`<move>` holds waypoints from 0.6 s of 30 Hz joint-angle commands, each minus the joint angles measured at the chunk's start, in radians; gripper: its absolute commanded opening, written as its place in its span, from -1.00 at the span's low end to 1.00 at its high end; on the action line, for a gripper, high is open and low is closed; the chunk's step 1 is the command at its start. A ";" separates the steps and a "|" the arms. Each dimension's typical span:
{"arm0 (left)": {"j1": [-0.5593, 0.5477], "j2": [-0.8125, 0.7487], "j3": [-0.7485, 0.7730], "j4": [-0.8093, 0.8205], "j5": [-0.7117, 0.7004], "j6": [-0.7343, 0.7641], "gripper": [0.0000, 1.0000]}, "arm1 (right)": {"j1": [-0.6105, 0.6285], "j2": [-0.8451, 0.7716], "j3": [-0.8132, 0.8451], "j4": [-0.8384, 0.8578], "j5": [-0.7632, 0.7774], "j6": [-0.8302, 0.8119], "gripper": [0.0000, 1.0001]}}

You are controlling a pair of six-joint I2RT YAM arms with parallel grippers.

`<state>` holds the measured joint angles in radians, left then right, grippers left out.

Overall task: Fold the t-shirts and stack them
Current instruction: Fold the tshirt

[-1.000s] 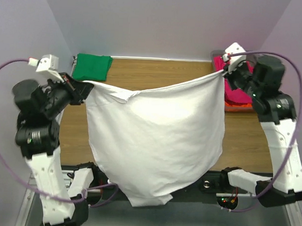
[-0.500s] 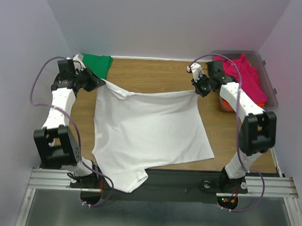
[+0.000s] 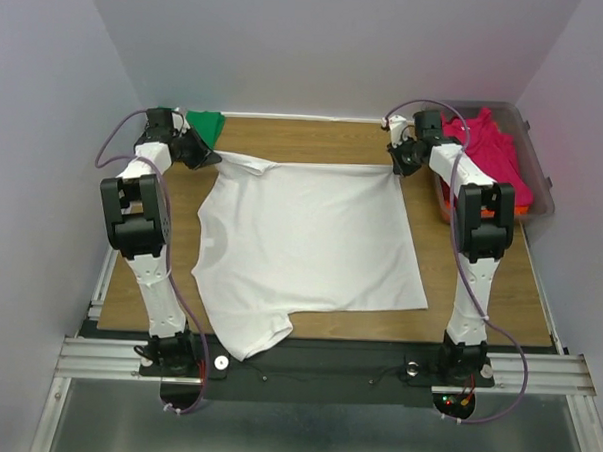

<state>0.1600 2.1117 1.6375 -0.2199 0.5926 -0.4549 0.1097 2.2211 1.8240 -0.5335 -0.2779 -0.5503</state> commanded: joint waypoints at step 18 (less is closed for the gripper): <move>-0.008 -0.392 -0.358 0.019 0.022 -0.096 -1.00 | -0.011 -0.196 -0.104 0.049 -0.053 -0.043 -0.99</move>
<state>0.1505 1.7802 1.3140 -0.1875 0.6048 -0.5316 0.0990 2.1025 1.7340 -0.5133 -0.3149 -0.5694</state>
